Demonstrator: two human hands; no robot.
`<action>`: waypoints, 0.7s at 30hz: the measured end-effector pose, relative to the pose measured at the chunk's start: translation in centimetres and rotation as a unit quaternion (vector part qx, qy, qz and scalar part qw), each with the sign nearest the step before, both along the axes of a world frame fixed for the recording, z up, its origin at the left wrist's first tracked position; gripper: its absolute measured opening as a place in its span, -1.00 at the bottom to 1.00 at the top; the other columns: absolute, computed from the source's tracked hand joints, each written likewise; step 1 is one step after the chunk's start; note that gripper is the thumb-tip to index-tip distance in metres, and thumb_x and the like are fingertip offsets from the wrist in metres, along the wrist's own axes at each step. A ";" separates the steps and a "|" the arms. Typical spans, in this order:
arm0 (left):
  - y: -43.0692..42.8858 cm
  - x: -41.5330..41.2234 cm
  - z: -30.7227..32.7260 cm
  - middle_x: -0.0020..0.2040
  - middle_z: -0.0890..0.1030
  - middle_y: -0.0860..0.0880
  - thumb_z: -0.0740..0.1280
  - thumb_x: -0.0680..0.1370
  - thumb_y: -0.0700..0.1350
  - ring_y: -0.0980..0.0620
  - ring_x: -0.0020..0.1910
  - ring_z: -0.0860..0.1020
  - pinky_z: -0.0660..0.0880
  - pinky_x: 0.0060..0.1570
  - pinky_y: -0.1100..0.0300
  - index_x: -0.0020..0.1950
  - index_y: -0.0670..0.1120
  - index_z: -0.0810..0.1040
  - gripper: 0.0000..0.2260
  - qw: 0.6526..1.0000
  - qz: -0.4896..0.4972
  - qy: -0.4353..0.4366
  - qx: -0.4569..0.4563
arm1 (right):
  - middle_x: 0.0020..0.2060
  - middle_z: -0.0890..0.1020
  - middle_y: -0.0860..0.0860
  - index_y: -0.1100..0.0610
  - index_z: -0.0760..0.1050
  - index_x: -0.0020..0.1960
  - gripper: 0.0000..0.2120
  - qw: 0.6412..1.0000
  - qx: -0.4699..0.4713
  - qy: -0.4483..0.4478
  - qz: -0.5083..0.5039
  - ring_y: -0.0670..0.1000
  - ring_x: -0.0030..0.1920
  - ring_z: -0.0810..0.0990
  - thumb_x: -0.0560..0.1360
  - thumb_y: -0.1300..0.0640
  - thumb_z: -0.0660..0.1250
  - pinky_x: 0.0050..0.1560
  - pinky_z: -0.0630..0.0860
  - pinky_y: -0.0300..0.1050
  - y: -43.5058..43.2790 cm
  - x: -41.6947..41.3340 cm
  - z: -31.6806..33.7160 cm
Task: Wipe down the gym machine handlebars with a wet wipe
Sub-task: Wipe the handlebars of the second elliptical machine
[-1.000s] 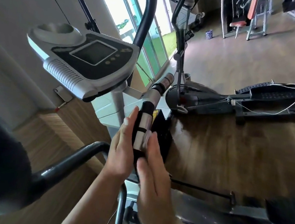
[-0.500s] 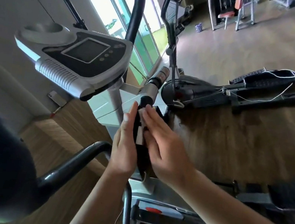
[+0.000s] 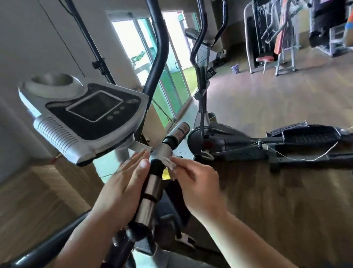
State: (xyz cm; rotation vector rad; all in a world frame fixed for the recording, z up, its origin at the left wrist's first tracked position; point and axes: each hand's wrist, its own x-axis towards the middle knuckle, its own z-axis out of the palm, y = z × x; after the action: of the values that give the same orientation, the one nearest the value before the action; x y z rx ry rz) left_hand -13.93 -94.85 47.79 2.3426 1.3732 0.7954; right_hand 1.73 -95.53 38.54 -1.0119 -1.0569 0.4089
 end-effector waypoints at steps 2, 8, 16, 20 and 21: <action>0.7 2.5 1.3 0.61 0.38 0.10 -0.02 0.71 0.26 0.13 0.62 0.27 0.14 0.59 0.15 0.59 0.08 0.41 -0.46 0.999 0.026 0.043 0.005 | 0.00 0.81 -0.08 -0.12 0.72 0.15 -0.80 0.995 -0.041 0.082 0.044 -0.06 0.05 0.79 0.58 0.07 0.43 0.19 0.69 0.12 1.7 1.7 -0.1; 5.7 9.5 2.6 0.50 0.49 -0.11 -0.05 0.77 -0.01 -0.18 0.50 0.44 0.36 0.32 0.02 0.54 -0.04 0.40 -0.59 0.984 0.076 0.159 -0.012 | 0.02 0.81 0.02 0.08 0.76 0.16 -0.81 0.990 -0.086 0.111 0.012 -0.15 -0.03 0.73 0.60 0.15 0.42 0.09 0.60 -0.19 7.8 7.0 1.4; 12.0 12.5 2.5 0.54 0.48 -0.08 -0.09 0.45 0.63 -0.10 0.54 0.42 0.23 0.55 -0.02 0.53 0.08 0.49 -0.09 0.974 0.079 0.084 -0.197 | 0.43 0.58 0.18 0.21 0.54 0.44 -0.67 0.983 -0.099 -0.156 0.004 0.11 0.48 0.54 0.73 0.19 0.20 0.55 0.31 -0.22 12.7 7.8 2.3; 14.1 12.5 2.1 0.46 0.56 0.01 -0.01 0.39 0.67 0.05 0.43 0.49 0.28 0.53 0.03 0.47 0.06 0.55 -0.06 0.971 0.075 0.013 -0.228 | 0.65 0.21 0.08 0.20 0.21 0.64 -0.48 0.983 -0.029 -0.168 0.063 -0.01 0.68 0.10 0.69 0.22 0.17 0.65 0.00 -0.28 9.9 5.0 -0.8; 14.4 12.5 2.0 0.48 0.54 0.00 0.00 0.42 0.64 0.04 0.45 0.48 0.27 0.55 0.00 0.48 0.05 0.54 -0.09 0.970 0.076 0.004 -0.232 | 0.66 0.17 0.06 0.19 0.19 0.65 -0.46 0.981 -0.010 -0.181 0.073 -0.04 0.69 0.07 0.68 0.20 0.16 0.65 -0.03 -0.31 9.5 4.8 -1.6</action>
State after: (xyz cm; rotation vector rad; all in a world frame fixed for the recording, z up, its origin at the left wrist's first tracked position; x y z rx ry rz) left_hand -1.41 -80.47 49.74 1.8996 1.5575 0.4400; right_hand 6.50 -85.98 36.96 -1.0534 -1.4640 0.3624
